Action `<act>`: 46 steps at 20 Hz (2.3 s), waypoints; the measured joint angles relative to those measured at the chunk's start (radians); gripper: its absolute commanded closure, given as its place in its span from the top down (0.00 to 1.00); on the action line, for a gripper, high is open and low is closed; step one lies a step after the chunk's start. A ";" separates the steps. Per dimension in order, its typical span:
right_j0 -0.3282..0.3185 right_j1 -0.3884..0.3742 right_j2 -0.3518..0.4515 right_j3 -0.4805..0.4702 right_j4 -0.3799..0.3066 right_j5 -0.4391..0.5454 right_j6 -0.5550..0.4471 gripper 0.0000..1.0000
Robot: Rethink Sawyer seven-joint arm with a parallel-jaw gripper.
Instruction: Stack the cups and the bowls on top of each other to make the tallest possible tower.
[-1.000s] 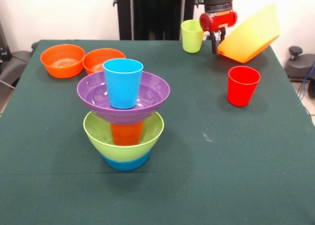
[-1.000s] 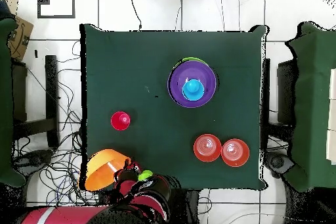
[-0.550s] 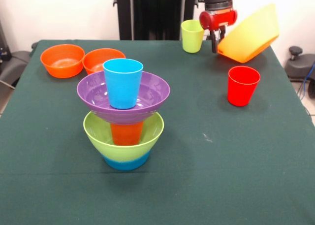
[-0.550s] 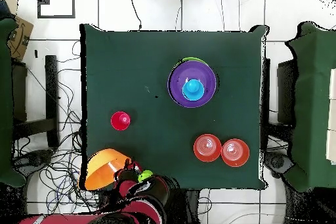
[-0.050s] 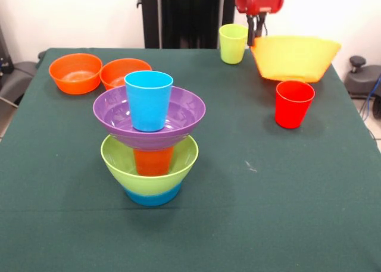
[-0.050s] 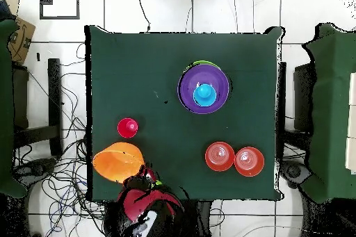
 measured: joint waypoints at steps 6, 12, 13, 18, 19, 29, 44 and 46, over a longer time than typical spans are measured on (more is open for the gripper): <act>0.003 -0.090 -0.016 0.001 -0.029 0.083 0.000 0.00; 0.002 -0.130 -0.016 0.001 -0.044 0.124 0.000 0.00; -0.003 -0.137 -0.013 0.001 -0.049 0.133 0.000 0.00; -0.047 -0.176 0.019 0.003 -0.070 0.176 0.000 0.00; -0.060 -0.184 0.028 0.004 -0.072 0.185 0.000 0.00; -0.443 -0.388 0.300 0.107 -0.060 0.397 0.000 0.00; -1.159 -0.560 1.022 0.246 0.291 0.747 -0.220 0.00; -1.230 -0.563 1.128 0.249 0.322 0.782 -0.261 0.00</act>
